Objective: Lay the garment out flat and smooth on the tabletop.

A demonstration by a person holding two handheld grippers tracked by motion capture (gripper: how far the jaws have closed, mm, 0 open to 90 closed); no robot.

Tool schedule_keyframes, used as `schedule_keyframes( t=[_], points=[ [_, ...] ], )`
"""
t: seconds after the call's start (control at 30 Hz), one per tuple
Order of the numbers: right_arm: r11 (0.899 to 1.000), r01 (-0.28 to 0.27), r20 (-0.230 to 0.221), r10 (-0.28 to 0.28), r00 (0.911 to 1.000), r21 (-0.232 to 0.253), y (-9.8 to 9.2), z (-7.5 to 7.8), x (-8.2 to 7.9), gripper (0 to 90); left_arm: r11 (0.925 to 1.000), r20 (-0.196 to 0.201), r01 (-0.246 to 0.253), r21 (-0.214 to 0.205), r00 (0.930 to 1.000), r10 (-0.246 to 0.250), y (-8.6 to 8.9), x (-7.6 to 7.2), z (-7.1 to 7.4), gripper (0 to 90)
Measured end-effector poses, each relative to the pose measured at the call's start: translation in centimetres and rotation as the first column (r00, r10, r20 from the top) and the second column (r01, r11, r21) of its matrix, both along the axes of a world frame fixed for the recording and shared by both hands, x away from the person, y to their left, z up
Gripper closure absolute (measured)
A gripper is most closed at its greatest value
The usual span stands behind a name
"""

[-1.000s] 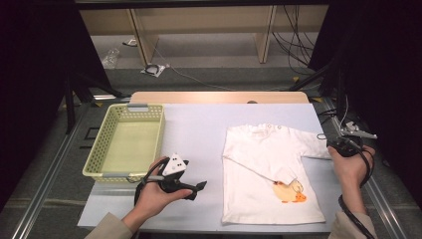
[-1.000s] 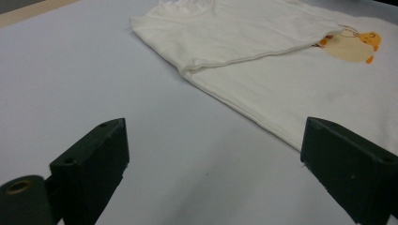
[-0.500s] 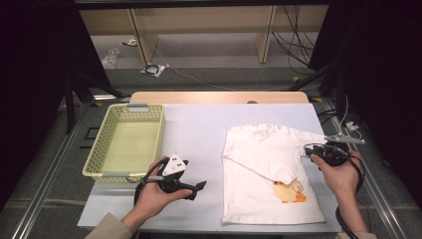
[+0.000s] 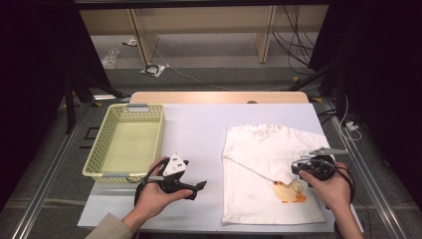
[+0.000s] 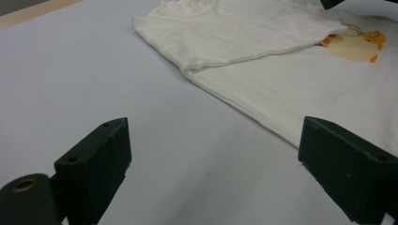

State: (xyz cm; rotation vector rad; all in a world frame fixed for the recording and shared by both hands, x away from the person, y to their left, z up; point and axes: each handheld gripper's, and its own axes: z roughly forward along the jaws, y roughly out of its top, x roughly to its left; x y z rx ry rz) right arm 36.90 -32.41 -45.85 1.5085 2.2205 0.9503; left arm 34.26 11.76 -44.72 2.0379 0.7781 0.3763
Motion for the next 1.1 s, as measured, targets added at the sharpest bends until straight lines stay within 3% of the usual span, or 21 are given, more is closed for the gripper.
schedule_keyframes(
  t=[0.23,0.37,0.4,0.6,0.77,1.1],
  points=[
    [0.996,-0.037,-0.030,0.035,0.9989,-0.079,0.7,-0.9,0.2,71.4,1.0000,0.001,0.000,-0.001,1.0000,0.000,0.0,0.0,0.0,9.9],
    [0.995,-0.046,-0.062,0.040,0.9973,-0.091,0.8,-1.1,0.1,76.1,1.0000,0.000,0.000,-0.001,1.0000,0.000,0.0,0.0,0.0,9.9],
    [0.995,-0.044,-0.052,0.040,0.9979,-0.092,0.9,-1.3,0.1,77.3,1.0000,0.000,0.000,0.000,1.0000,0.000,0.0,0.0,0.0,9.9],
    [0.995,-0.048,-0.063,0.043,0.9971,-0.087,1.1,-1.2,-0.1,87.8,1.0000,0.000,0.003,0.000,1.0000,-0.003,0.0,0.0,0.0,9.9],
    [0.995,-0.045,-0.059,0.040,0.9975,-0.092,1.2,-0.8,-0.2,88.9,1.0000,0.000,0.003,-0.001,1.0000,-0.003,0.0,0.0,0.0,9.9],
    [0.999,-0.039,-0.010,0.038,0.9992,-0.033,1.4,0.4,-0.4,89.2,1.0000,0.002,0.006,0.000,1.0000,-0.006,-0.1,0.0,0.0,9.9]
  ],
)
